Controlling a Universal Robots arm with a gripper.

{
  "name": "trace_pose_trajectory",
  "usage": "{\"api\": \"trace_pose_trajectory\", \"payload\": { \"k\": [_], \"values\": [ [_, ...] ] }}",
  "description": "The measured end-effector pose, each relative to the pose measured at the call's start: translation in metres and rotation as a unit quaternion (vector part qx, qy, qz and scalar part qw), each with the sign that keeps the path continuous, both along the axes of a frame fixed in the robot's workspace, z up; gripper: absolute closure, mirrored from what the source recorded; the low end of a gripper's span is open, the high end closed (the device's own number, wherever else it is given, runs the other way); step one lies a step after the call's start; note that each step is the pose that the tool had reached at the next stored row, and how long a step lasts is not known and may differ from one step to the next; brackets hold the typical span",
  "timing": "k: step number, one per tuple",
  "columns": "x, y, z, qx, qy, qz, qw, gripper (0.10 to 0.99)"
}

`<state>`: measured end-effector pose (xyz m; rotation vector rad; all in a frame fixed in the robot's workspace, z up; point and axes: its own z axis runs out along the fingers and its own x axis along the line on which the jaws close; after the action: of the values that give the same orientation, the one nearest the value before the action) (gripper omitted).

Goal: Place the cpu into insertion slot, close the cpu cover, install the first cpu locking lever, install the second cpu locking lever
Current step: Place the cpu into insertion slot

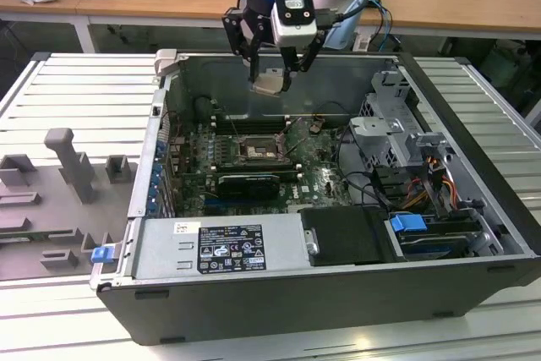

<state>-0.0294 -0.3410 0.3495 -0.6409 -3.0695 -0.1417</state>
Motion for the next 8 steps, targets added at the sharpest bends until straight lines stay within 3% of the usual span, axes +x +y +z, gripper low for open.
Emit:
{"api": "trace_pose_trajectory", "payload": {
  "k": [8],
  "values": [
    [0.0000,0.0000,-0.0035,0.0000,0.0000,-0.034,0.9994,0.549]
  ]
}}
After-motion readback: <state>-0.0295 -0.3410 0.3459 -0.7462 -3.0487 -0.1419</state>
